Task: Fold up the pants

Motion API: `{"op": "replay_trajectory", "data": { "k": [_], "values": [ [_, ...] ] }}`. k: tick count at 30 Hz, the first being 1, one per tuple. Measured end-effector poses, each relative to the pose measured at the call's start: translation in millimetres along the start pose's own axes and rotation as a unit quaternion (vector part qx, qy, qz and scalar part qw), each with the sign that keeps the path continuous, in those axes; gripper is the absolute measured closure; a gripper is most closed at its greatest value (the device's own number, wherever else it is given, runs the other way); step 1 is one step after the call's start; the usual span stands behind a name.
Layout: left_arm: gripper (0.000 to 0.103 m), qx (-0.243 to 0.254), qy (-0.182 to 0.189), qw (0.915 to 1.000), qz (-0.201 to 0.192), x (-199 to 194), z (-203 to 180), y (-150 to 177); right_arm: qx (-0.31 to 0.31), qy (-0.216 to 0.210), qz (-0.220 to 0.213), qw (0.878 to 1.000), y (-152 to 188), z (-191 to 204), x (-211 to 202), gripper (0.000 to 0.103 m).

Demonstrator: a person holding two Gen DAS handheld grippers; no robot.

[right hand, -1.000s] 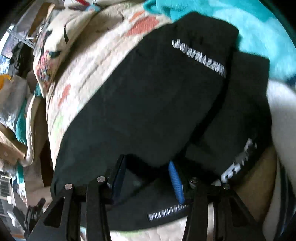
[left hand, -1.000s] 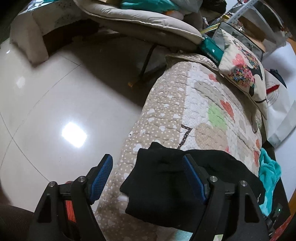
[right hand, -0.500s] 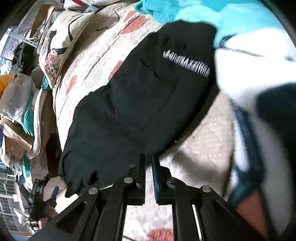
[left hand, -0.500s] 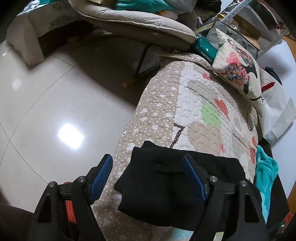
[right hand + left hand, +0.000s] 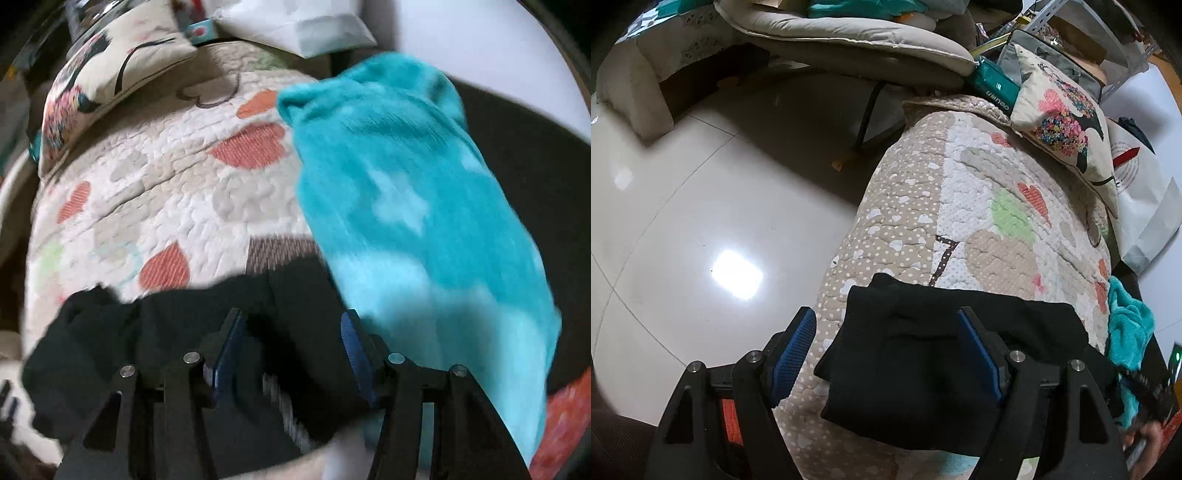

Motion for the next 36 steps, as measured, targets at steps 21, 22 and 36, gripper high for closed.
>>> {"op": "replay_trajectory", "data": {
  "k": [21,22,36],
  "values": [
    [0.026,0.183,0.099,0.978,0.009,-2,-88,55,-0.115,-0.154,0.023,0.981,-24,127,7,0.048],
    [0.026,0.2,0.098,0.9747,0.016,2,-94,62,-0.125,-0.167,0.032,0.977,-24,143,16,0.048],
    [0.026,0.272,0.021,0.9606,0.055,29,-102,94,-0.192,-0.18,0.085,0.961,0,207,56,0.092]
  ]
}}
Point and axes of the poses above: each gripper's, at about its wrist camera, not at the fingertips, and x roughly the way its jaws point, z to its left, y to its underside, the point moved 3 cm from there along x, roughly the way its jaws point, and after that the axes turned 2 degrees about -z, right-handed, at the moved point
